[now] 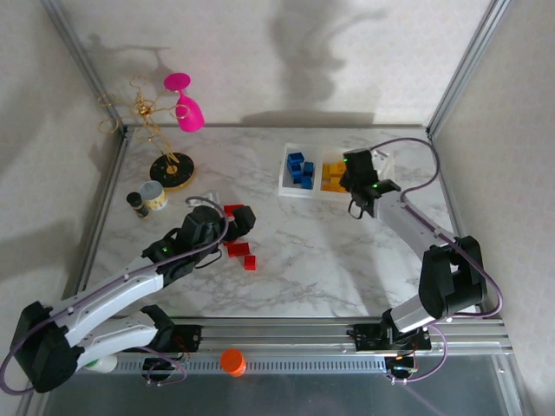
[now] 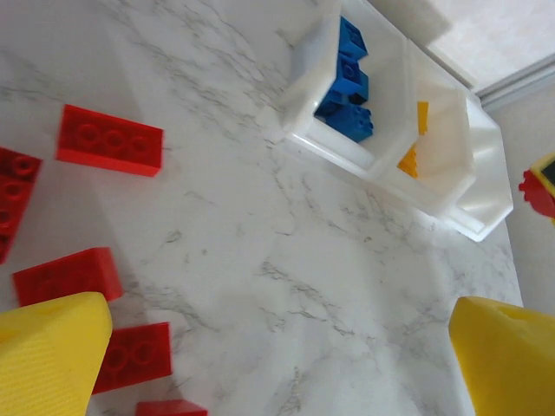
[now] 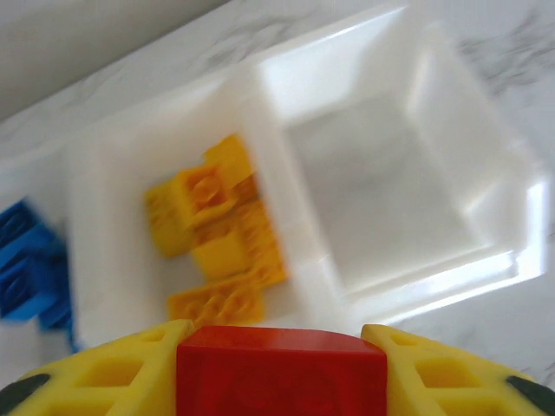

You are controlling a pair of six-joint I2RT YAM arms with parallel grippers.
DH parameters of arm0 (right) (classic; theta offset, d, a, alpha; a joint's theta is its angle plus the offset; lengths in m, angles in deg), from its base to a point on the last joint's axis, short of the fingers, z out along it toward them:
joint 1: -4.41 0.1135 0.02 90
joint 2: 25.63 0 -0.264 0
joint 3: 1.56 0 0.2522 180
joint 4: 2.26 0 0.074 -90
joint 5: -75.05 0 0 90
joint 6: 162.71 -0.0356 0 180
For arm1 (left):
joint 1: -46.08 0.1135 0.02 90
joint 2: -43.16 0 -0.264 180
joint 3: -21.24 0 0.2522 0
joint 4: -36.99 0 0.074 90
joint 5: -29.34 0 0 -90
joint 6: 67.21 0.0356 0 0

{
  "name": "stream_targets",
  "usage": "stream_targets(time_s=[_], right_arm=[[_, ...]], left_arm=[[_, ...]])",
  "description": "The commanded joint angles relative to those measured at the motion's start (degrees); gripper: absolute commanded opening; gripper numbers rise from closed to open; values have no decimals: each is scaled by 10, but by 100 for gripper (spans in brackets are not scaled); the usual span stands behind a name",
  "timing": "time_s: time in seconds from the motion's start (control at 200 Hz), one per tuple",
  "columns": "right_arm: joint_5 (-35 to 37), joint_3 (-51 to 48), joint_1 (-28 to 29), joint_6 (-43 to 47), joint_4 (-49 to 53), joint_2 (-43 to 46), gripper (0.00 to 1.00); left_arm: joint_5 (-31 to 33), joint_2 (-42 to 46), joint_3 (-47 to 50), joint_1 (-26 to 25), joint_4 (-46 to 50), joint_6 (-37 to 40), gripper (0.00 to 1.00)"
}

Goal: Sort the legos into containers by color
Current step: Place the lego in the container, then pick up the lego from the bottom-center of the table.

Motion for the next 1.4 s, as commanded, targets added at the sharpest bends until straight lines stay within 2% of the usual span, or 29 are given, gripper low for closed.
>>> stream_targets(time_s=[0.0, 0.15, 0.38, 0.531, 0.691, 0.991, 1.397], right_arm=[[0, 1, -49, 26, -25, -13, 43], [-18, 52, -102, 47, -33, -96, 43], [-27, 136, -119, 74, -36, -192, 51], [-30, 162, -120, 80, -25, -205, 64], [-55, 151, -115, 78, -28, -178, 66], [-88, 89, -22, 72, -14, -97, 72], [-160, -24, 165, 55, -11, -11, 78]], left_arm=[[-34, -40, -36, -12, -55, 29, 100], [-45, -96, -67, -22, -80, 34, 100], [-49, -135, -95, -24, -83, 36, 100], [-50, -136, -98, -25, -84, 39, 100], [-48, -129, -100, -25, -79, 41, 100], [-19, -84, -81, -24, -47, 43, 100], [54, 58, 2, -20, 61, 3, 100]])
